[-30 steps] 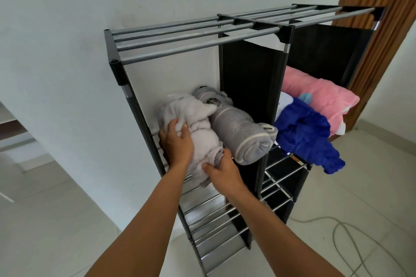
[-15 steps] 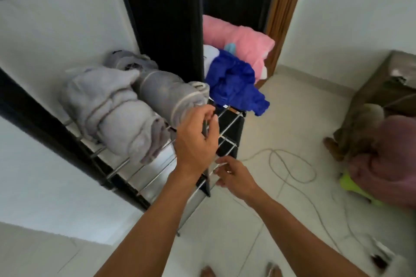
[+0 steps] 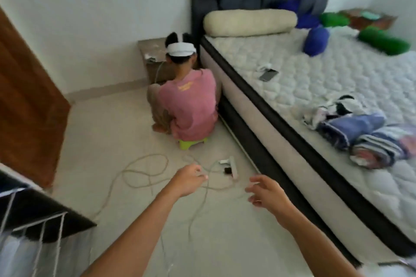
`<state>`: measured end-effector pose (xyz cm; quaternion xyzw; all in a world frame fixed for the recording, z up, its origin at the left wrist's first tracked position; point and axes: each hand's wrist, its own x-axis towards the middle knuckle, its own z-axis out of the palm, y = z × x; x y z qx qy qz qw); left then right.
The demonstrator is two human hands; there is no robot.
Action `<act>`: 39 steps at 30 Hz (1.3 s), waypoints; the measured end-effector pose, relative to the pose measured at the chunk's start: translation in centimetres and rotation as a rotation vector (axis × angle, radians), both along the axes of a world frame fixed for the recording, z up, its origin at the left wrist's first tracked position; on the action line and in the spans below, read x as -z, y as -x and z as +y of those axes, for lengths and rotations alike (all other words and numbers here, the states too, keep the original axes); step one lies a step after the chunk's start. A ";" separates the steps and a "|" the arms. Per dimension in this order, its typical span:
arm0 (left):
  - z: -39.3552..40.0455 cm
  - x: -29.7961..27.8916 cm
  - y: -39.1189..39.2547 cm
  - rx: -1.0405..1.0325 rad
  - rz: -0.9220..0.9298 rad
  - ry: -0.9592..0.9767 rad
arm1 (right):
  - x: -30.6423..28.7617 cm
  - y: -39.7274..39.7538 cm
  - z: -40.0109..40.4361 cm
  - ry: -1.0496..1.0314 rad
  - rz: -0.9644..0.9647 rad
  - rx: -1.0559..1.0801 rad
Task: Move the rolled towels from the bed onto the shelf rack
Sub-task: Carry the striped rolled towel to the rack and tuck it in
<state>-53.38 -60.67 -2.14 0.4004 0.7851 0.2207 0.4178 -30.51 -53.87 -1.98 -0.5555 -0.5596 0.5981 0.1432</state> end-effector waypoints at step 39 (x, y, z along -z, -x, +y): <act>56.2 8.6 -48.3 0.018 -0.577 0.845 | 6.6 -46.1 52.5 -0.181 -0.357 0.729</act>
